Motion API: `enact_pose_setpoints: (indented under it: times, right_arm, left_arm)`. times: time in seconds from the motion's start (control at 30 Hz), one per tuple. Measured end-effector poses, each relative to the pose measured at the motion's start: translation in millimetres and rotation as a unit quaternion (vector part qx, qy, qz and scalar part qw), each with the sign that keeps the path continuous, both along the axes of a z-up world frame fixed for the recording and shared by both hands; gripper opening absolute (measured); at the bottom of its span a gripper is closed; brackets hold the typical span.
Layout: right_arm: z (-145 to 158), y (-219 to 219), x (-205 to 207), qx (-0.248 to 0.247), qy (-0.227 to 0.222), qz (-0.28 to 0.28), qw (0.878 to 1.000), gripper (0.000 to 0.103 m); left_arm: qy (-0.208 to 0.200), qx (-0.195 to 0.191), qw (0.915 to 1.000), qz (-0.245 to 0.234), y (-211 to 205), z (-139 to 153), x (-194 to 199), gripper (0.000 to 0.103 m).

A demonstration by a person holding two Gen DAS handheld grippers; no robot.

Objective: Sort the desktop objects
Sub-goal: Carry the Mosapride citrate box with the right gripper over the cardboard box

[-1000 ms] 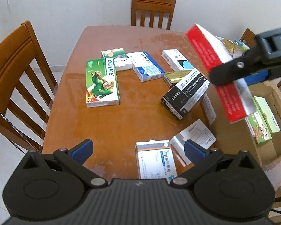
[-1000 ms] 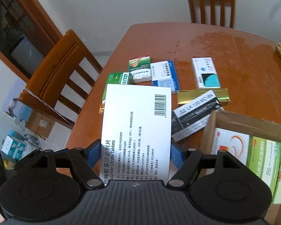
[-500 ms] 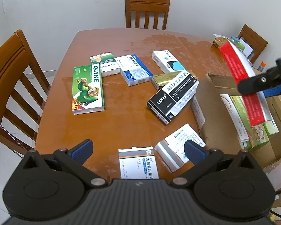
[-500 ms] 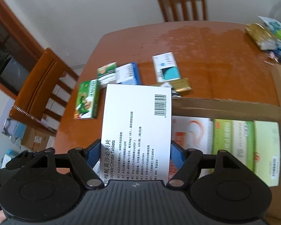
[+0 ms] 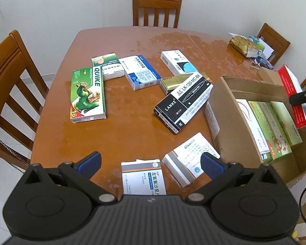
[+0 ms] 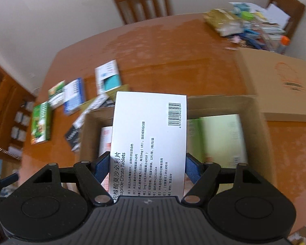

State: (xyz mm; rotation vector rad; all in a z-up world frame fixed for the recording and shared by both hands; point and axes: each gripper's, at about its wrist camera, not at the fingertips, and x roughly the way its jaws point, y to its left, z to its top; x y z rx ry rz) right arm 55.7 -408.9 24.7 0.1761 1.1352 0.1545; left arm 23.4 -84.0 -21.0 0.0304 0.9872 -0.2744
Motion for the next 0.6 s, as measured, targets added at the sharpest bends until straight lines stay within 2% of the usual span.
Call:
enact_pose_setpoints:
  times: [0.23, 0.6]
  right_arm:
    - [-13.6, -22.5, 7.4, -0.025, 0.017, -0.006, 1.0, 0.079]
    - [-52.0, -3.7, 25.8, -0.035, 0.07, 0.033, 0.996, 0.079]
  left_arm:
    - [0.006, 0.002, 1.0, -0.008, -4.1, -2.3, 2.9, 0.103]
    - [0.011, 0.001, 0.9999, -0.006, -3.4, -4.5, 3.4, 0.103]
